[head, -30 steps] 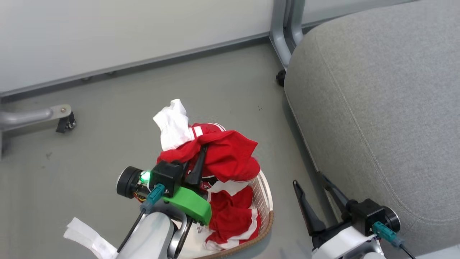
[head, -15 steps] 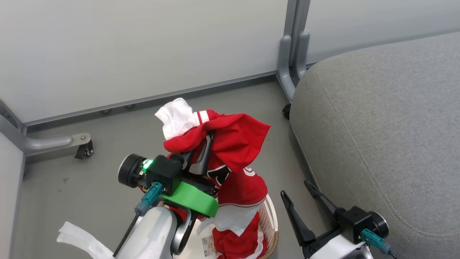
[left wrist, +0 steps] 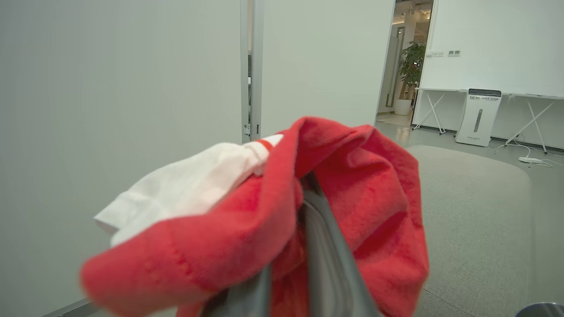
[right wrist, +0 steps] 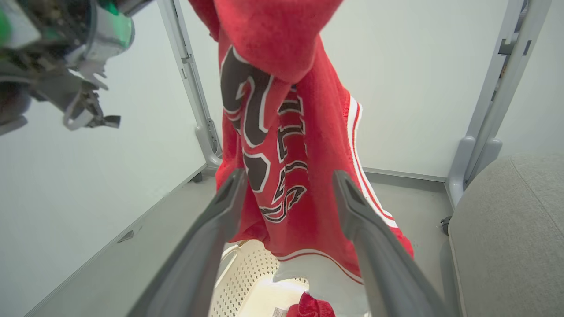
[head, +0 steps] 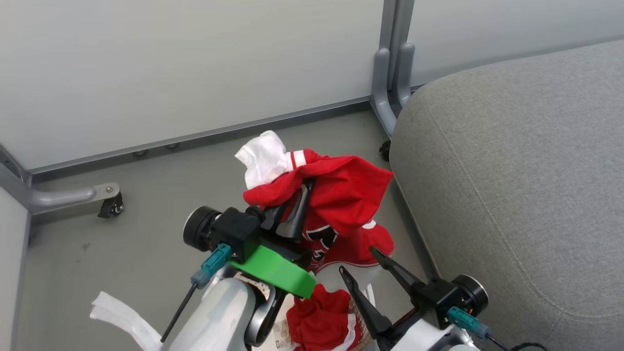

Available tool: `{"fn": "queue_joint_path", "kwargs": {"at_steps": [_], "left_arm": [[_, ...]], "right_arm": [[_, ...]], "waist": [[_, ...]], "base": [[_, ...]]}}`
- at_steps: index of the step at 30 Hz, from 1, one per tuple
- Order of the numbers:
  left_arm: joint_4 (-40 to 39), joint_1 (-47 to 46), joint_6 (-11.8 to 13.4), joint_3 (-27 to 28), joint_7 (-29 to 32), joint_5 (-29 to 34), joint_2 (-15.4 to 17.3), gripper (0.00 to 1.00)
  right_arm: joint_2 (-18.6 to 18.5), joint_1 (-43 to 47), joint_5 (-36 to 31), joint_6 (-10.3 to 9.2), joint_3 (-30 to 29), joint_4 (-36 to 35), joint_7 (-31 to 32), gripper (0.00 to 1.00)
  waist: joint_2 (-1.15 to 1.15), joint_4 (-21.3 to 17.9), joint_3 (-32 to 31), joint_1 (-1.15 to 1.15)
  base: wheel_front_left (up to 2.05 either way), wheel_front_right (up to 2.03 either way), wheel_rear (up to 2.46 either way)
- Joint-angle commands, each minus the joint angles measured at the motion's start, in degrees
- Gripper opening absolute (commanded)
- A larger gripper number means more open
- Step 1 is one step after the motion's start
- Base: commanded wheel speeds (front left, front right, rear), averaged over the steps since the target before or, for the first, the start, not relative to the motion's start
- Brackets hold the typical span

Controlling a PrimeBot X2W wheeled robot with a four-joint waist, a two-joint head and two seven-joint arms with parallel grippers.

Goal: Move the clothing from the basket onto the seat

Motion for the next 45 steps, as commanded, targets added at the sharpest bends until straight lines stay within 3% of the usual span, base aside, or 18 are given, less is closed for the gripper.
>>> {"fn": "queue_joint_path", "kwargs": {"at_steps": [1, 16, 17, 19, 30, 42, 43, 44, 45], "left_arm": [[-0.6, -1.7, 0.1, -0.9, 0.0, -1.1, 0.0, 0.0], [-4.9, -8.2, 3.0, -11.6, 0.0, -6.8, 0.0, 0.0], [-5.0, -8.4, 3.1, -11.8, 0.0, -6.8, 0.0, 0.0], [-4.8, -8.8, 3.4, -12.1, 0.0, -6.0, 0.0, 0.0], [0.0, -8.5, 4.7, -10.2, 0.0, -1.8, 1.5, 0.0], [2.5, -8.3, 3.8, -7.4, 0.0, 0.1, 0.9, 0.0], [2.6, -8.2, 3.8, -7.2, 0.0, 0.2, 0.8, 0.07], [2.9, -8.0, 3.7, -7.1, 0.0, 0.1, 0.7, 0.44], [3.1, -8.0, 3.7, -6.9, 0.0, 0.2, 0.7, 0.93]], "right_arm": [[-0.2, -1.1, -0.5, -0.05, 0.4, 0.9, -0.1, 1.0], [-0.2, -7.7, 1.3, -0.05, 1.3, 8.1, -0.1, 1.0], [-0.2, -8.0, 1.2, -0.05, 1.5, 8.5, -0.1, 0.76], [-0.2, -8.6, 1.4, -0.05, 2.0, 9.4, -0.1, 0.0], [-0.5, -8.7, 0.4, -0.05, 3.0, 11.0, -0.1, 0.0], [-1.7, -8.8, 0.3, -0.05, 2.5, 9.7, -0.1, 0.0], [-1.8, -8.8, 0.3, -0.05, 2.5, 9.7, -0.1, 0.0], [-1.9, -8.8, 0.2, -0.05, 2.4, 9.6, -0.1, 0.0], [-1.9, -8.8, 0.2, -0.05, 2.2, 9.6, -0.1, 0.0]], "waist": [[0.66, 0.4, 0.3, 0.0], [0.66, 2.5, 3.3, 0.0], [0.66, 2.6, 3.4, 0.0], [0.66, 2.8, 3.5, 0.0], [0.66, 2.9, 4.8, 0.0], [0.66, 2.7, 6.4, 0.0], [0.66, 2.7, 6.4, 0.0], [0.66, 2.7, 6.5, 0.0], [0.66, 2.7, 6.6, 0.0]], "base": [[0.0, 0.0, 0.0], [0.0, 0.0, 0.0], [0.0, 0.0, 0.0], [0.0, 0.0, 0.0], [0.0, 0.0, 0.0], [0.0, 0.0, 0.0], [0.0, 0.0, 0.0], [0.0, 0.0, 0.0], [0.0, 0.0, 0.0]]}}
